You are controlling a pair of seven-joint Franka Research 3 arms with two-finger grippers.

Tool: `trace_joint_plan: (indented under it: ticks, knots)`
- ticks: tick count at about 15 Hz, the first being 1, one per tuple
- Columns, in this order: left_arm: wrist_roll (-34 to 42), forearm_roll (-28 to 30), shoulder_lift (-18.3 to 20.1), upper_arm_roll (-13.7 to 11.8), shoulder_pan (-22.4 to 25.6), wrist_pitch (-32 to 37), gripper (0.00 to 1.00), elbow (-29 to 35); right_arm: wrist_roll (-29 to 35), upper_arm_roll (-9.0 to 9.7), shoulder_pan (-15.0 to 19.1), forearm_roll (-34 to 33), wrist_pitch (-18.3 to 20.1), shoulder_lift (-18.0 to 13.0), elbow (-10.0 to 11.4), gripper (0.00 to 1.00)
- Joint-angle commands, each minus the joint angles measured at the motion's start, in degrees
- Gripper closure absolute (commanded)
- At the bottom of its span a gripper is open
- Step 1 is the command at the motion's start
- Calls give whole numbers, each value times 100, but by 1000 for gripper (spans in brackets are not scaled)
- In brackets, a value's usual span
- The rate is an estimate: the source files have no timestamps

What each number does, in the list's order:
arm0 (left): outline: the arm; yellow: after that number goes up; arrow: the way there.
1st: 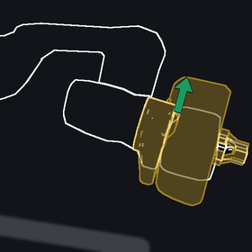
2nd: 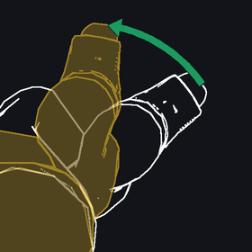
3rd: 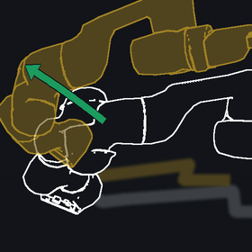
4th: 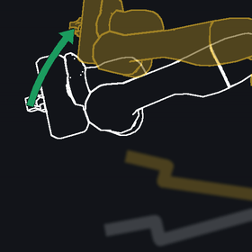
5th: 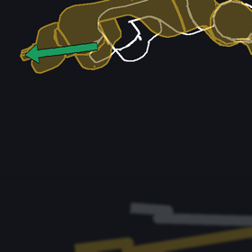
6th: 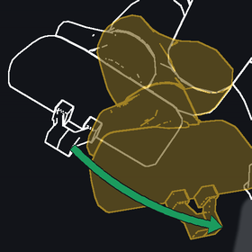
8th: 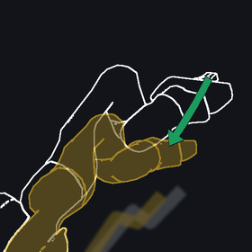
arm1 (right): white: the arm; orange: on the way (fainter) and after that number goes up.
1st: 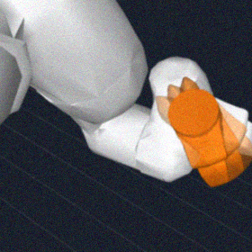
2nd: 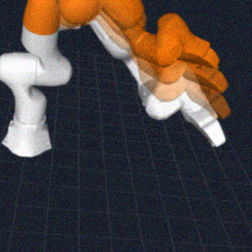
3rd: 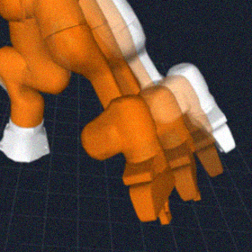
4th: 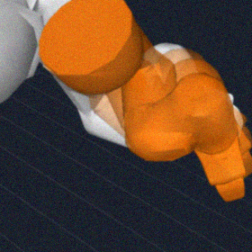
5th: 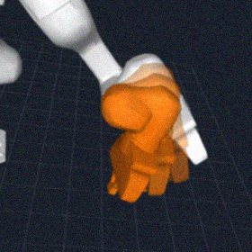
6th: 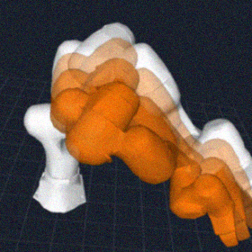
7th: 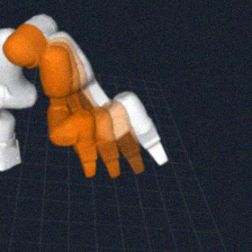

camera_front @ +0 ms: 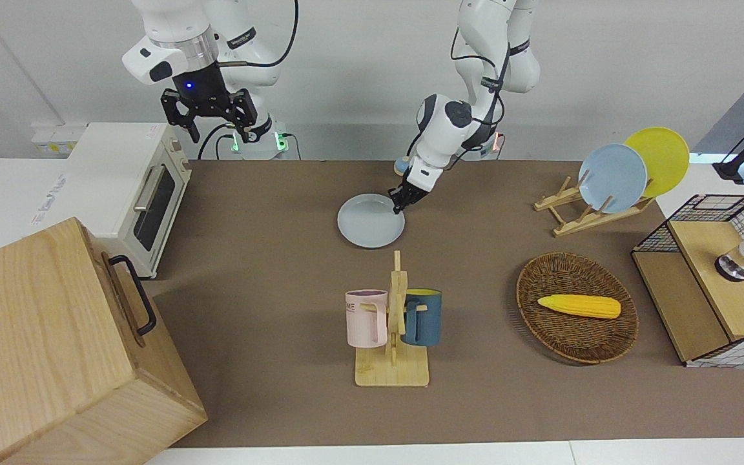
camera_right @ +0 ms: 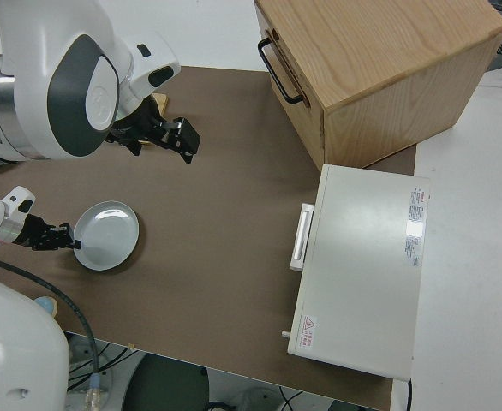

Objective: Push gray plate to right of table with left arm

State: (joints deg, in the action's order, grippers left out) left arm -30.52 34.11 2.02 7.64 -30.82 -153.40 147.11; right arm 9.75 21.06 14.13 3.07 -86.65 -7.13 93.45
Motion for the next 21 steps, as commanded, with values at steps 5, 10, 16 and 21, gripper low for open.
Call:
trace_joint_plan:
  ticks: [5,10,16,21]
  knots:
    - [-16,597,-1336,88,-768,-850,1000,-428,62,91,169,124,-1,-157,156,5]
    - [-16,570,-1293,88,-759,-788,1000,-437,62,91,169,124,-1,-157,156,5]
    - [11,544,-1204,36,-724,-577,1000,-446,62,91,169,124,-1,-157,156,5]
    - [11,544,-1196,27,-724,-516,1000,-490,62,91,169,124,-1,-157,156,5]
